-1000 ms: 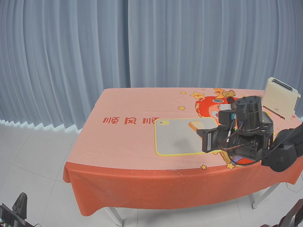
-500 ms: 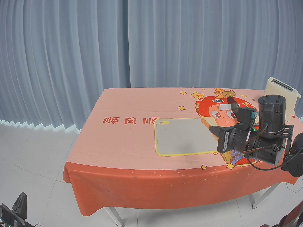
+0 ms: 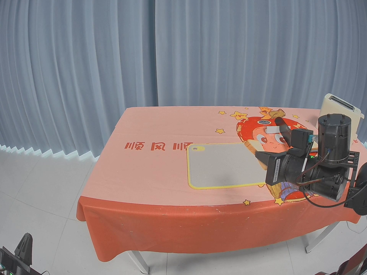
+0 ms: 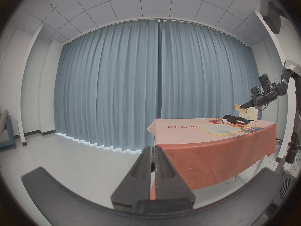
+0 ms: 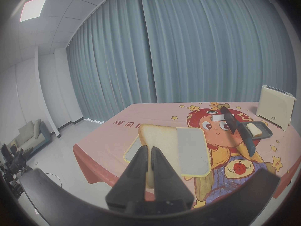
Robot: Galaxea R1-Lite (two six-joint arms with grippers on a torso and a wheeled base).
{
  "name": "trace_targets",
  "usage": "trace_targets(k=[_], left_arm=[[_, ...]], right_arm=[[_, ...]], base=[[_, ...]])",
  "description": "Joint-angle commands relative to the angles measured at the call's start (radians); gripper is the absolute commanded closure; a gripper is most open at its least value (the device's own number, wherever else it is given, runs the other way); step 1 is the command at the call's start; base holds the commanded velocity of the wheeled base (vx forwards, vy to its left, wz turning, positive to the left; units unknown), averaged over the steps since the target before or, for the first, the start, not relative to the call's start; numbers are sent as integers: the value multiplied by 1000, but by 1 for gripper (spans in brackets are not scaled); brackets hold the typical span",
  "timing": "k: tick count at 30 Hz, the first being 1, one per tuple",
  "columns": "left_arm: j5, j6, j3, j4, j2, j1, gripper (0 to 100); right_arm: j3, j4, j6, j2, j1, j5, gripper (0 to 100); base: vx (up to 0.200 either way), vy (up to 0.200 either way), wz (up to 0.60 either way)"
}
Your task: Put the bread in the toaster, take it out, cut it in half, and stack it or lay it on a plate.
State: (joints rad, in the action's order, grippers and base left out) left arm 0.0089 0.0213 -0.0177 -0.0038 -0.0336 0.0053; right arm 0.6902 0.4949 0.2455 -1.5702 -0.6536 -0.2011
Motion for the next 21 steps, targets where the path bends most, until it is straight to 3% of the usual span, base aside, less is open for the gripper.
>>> trace_targets(k=[1,5,21], left_arm=[[0,0,18,-1,-2,1,100],[0,0,18,-1,-2,1,100],[0,2,18,-1,-2,1,100]], right_arm=[[2,1,0,-4,-1,-11,100],[2,1,0,-5,-14,-31,100],[0,1,-2,-8,-14,-29,100]], base=[[0,-200,0],[0,-200,0],[0,-200,0]])
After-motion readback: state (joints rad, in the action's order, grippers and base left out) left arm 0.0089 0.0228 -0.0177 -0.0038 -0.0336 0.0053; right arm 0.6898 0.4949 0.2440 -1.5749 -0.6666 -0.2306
